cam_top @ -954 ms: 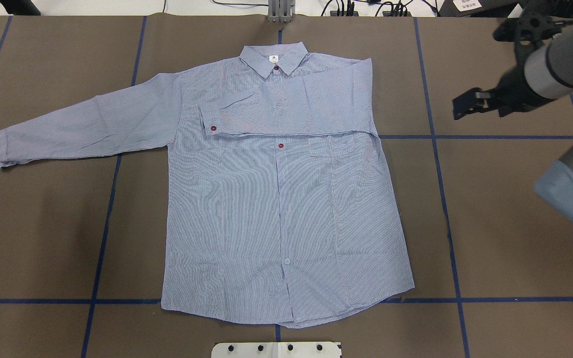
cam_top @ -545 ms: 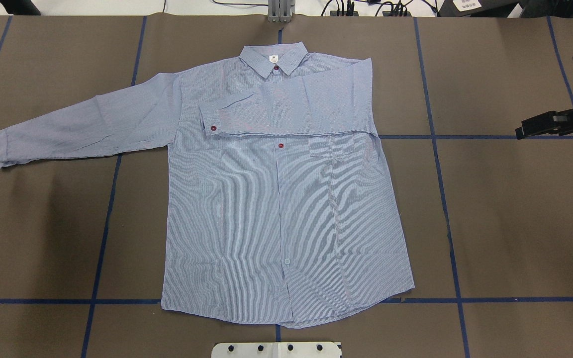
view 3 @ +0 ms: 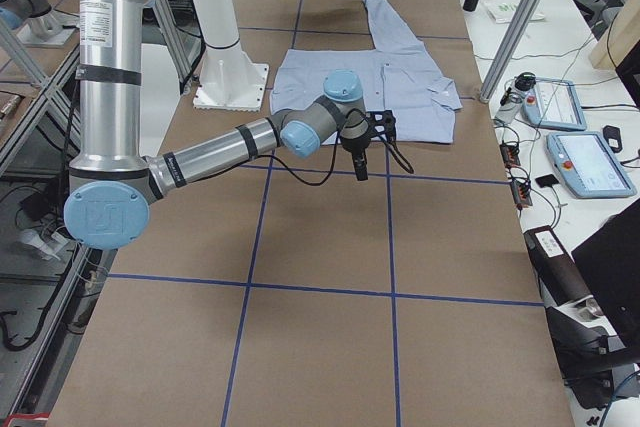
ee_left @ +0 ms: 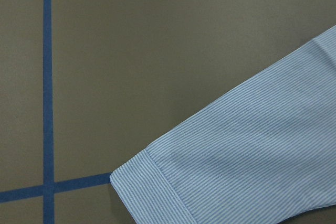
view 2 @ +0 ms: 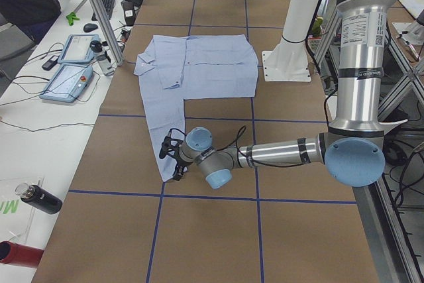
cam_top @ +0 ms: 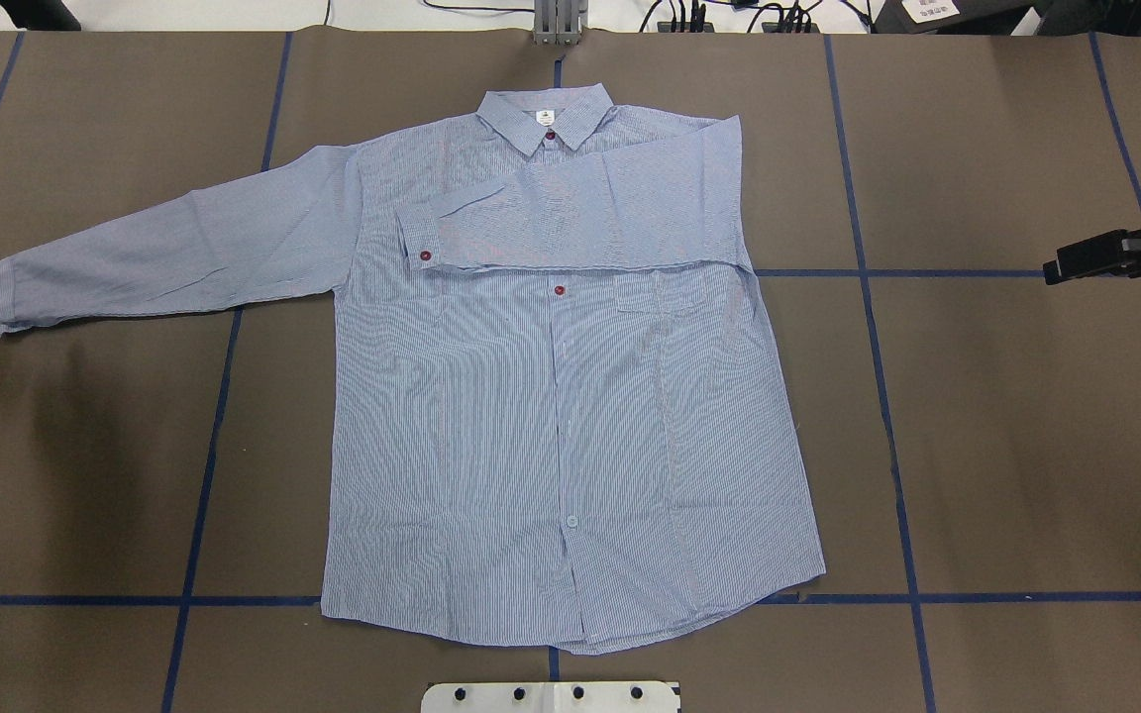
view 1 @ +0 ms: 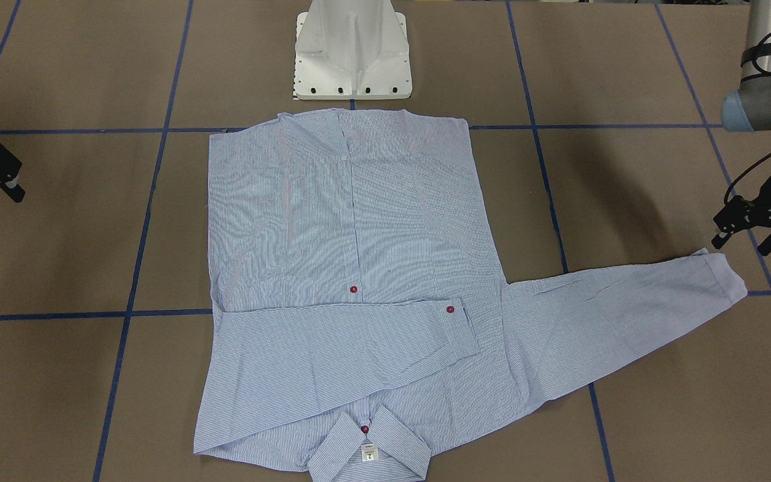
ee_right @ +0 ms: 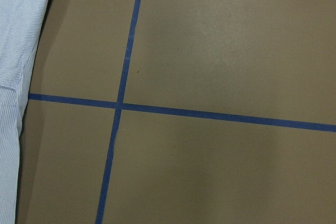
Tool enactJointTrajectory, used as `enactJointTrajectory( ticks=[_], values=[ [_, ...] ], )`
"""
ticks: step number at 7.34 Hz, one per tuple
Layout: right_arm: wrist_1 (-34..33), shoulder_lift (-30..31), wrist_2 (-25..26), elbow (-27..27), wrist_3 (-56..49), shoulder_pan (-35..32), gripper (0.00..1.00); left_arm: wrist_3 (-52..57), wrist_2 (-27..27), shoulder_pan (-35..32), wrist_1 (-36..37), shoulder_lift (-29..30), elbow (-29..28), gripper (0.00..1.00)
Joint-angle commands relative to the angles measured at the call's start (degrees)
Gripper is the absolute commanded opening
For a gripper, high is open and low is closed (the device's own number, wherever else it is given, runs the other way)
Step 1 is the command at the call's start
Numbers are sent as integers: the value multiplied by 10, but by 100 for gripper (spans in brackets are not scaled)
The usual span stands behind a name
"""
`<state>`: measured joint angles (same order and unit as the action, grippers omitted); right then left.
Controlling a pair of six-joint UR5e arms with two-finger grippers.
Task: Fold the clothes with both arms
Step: 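Lower the left gripper onto the cuff of the sleeve nearest it and grasp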
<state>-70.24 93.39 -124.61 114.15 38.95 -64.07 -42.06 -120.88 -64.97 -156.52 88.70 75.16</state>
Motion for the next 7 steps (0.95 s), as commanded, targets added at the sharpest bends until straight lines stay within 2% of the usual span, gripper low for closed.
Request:
enactJointTrajectory(
  ticks=[1, 6, 7],
  values=[
    [0, -2, 0, -1, 2, 0, 100, -14, 0, 10, -26, 1, -16, 100],
    [1, -4, 1, -9, 2, 0, 100, -14, 2, 53, -36, 5, -24, 100],
    [1, -5, 1, -9, 3, 0, 100, -14, 2, 53, -43, 11, -37, 96]
  ],
)
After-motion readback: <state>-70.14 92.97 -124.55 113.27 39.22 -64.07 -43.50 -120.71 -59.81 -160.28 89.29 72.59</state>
